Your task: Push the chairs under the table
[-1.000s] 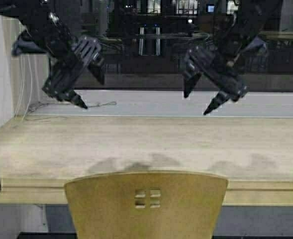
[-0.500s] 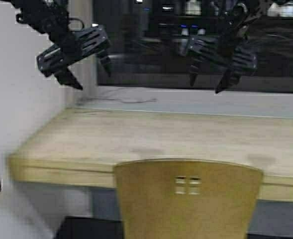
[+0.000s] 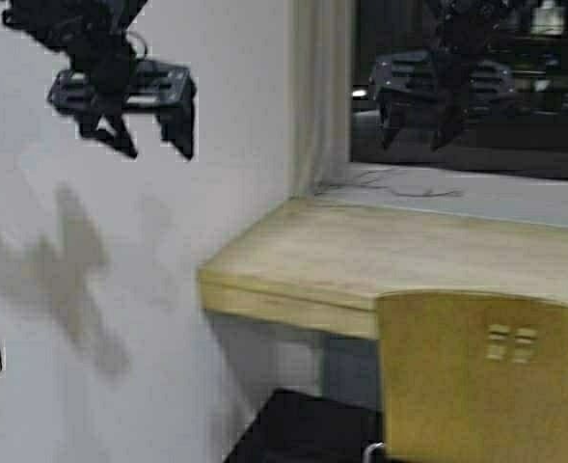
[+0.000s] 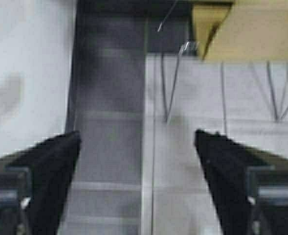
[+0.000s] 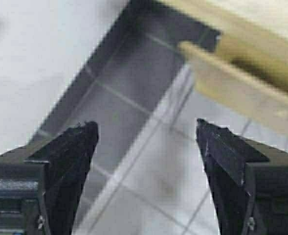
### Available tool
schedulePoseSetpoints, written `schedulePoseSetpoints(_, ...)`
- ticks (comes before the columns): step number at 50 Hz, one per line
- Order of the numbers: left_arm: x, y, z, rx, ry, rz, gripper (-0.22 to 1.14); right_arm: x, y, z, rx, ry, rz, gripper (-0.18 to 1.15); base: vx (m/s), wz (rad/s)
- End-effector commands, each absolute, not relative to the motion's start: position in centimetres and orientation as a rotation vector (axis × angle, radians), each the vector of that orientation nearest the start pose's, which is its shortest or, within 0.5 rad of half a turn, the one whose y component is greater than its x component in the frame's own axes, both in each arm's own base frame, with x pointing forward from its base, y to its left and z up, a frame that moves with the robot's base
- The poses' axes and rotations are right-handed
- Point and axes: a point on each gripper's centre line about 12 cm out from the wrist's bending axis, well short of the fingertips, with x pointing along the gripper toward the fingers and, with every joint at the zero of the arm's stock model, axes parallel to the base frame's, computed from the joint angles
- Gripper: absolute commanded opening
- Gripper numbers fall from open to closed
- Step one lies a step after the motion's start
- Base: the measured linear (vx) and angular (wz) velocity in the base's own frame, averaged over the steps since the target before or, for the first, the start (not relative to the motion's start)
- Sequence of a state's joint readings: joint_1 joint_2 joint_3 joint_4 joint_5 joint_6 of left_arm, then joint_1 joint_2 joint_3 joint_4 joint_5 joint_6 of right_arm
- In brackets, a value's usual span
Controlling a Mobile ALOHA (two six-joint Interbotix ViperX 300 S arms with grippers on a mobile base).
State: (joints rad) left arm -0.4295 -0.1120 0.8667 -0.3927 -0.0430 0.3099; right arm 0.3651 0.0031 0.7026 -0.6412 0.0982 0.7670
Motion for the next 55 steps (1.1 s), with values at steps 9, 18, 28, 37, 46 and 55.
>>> schedulePoseSetpoints(9,27.4,-12.3,16.7,0.041,0.681,-0.365,1.0,34.8,11.7,18.3,-0.073,0.7,0.234,0.94,-0.22,0.24)
schedulePoseSetpoints(18,27.0,-12.2,15.9,0.049,0.707,-0.364,1.0,35.3,11.9,18.2,-0.075,0.701,0.233,0.94,-0.22,0.17)
schedulePoseSetpoints(28,27.2,-12.2,15.6,0.051,0.704,-0.357,1.0,35.6,11.8,17.4,-0.074,0.72,0.226,0.94,-0.28,0.22)
schedulePoseSetpoints(37,27.5,-12.3,15.8,0.035,0.696,-0.351,1.0,35.7,11.8,17.8,-0.07,0.709,0.226,0.94,-0.33,0.36)
schedulePoseSetpoints(46,28.5,-12.7,16.0,0.045,0.681,-0.353,1.0,35.4,11.7,17.7,-0.069,0.716,0.222,0.94,-0.32,0.43)
schedulePoseSetpoints(55,29.1,-13.0,16.1,0.036,0.682,-0.349,1.0,35.1,11.5,17.2,-0.076,0.738,0.213,0.94,-0.34,0.39)
